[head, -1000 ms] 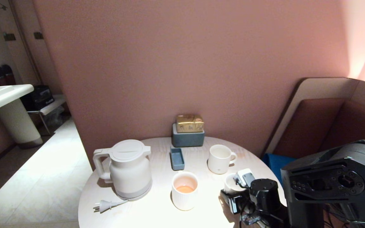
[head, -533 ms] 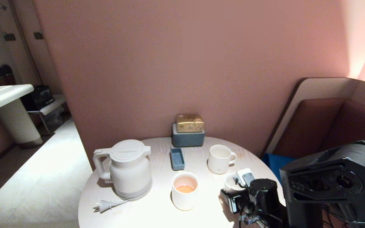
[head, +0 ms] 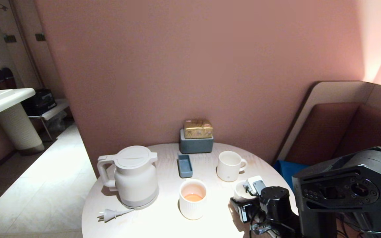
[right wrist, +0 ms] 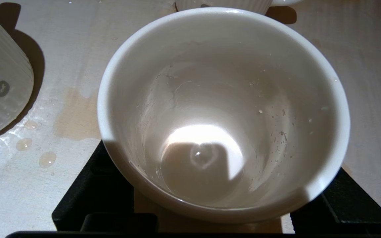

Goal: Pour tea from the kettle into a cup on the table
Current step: Put the cup down on the table

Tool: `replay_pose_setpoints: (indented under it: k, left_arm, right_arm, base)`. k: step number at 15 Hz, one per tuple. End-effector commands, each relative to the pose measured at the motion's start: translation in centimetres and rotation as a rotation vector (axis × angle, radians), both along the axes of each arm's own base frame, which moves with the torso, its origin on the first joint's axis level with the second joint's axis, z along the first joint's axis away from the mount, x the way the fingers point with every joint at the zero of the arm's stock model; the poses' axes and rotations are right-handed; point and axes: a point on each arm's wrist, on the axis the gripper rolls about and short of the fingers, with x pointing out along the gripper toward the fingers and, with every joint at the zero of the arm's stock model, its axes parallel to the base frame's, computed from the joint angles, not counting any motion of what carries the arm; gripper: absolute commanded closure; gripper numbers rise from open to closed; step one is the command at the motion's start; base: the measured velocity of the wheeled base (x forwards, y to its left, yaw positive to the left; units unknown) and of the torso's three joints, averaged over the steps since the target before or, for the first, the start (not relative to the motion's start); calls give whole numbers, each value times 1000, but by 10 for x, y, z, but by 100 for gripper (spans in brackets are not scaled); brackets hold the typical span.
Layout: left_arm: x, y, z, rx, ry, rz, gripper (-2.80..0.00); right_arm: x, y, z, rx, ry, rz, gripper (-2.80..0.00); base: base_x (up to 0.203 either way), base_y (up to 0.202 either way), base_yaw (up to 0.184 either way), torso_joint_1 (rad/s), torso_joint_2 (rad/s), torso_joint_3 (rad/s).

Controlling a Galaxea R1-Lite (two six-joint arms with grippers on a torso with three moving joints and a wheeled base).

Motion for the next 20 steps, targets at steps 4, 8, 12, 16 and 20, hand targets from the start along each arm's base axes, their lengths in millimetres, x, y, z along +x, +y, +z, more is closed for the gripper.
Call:
replay_pose_setpoints:
  k: [4, 8, 12, 16, 20]
  left_arm:
    - [0, 0, 0, 0, 0, 0, 0]
    - [0, 0, 0, -1, 0, 0, 0]
    - [0, 0, 0, 0, 0, 0, 0]
    - [0, 0, 0, 0, 0, 0, 0]
    - [0, 0, 0, 0, 0, 0, 0]
  right_arm:
    - [5, 3, 4, 65, -44, -23, 0]
    - [4, 3, 4, 53, -45, -31, -280]
    - [4, 3, 0, 22, -48, -49, -280]
    - [0, 0, 4, 29, -41, -47, -280]
    - [-26, -12, 32, 71, -20, -5, -280]
  base:
    - [0, 0, 0, 0, 0, 0]
    - [0, 0, 0, 0, 0, 0]
    - [0, 0, 0, 0, 0, 0]
    - [0, 0, 0, 0, 0, 0]
    - [0, 0, 0, 0, 0, 0]
